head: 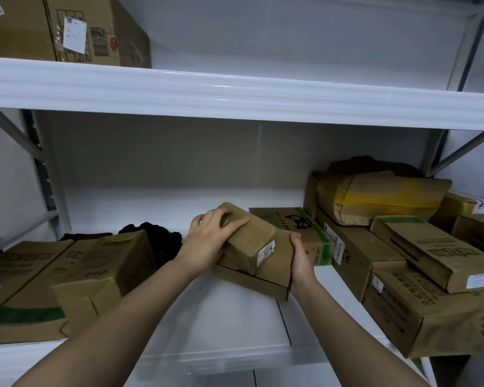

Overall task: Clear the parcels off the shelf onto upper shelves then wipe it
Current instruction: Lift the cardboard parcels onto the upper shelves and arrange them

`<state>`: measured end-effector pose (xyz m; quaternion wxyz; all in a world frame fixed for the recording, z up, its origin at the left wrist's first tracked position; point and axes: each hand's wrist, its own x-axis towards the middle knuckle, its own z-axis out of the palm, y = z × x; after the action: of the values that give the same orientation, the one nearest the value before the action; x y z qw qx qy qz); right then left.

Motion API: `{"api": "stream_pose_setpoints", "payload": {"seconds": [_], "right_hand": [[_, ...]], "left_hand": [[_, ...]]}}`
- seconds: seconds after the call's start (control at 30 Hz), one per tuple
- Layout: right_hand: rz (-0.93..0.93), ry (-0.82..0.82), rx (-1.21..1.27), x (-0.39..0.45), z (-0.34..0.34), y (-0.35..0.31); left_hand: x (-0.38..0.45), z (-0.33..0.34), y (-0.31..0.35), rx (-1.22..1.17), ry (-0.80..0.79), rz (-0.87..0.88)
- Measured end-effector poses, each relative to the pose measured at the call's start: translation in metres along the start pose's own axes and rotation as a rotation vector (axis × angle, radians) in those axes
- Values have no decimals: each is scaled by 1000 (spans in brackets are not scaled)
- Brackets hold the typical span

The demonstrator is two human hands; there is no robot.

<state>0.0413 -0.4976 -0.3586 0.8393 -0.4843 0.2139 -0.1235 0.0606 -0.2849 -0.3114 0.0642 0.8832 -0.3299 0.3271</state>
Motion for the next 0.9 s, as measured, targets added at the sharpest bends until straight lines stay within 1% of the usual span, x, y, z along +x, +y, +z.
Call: {"api": "stream_pose_setpoints", "payload": {"seconds": [0.07,0.13,0.17,0.3,0.37,0.4,0.47,0.53,0.63,0.7,0.8,0.9], "right_hand": [[58,-14,33,-3,4,2],[103,-24,47,-4,7,3],[109,-11,40,-6,7,2],[86,39,39,-7,9,2],[77,51,8,8,5,11],[74,57,-6,19,2,17],[76,51,-9,14,3,14],[71,42,-13,-9,9,3],[63,37,-10,-17,9,-1],[69,24,2,-17,6,-2],[62,26,12,-15,1,-5],[49,55,17,-16,-2,-8]], "left_hand": [[1,3,2,11,119,-22],[4,1,4,-52,146,-54],[5,-1,6,-128,115,-106],[9,-12,13,-535,-124,-433],[8,-12,16,-639,-235,-504],[8,-12,18,-613,-293,-497],[7,-6,24,-446,-365,-443],[8,-2,30,-315,-344,-402],[12,-4,30,-343,-260,-352],[12,-11,25,-343,-298,-292],[13,-24,18,-266,-386,-211],[15,-29,19,-345,-407,-244]]}}
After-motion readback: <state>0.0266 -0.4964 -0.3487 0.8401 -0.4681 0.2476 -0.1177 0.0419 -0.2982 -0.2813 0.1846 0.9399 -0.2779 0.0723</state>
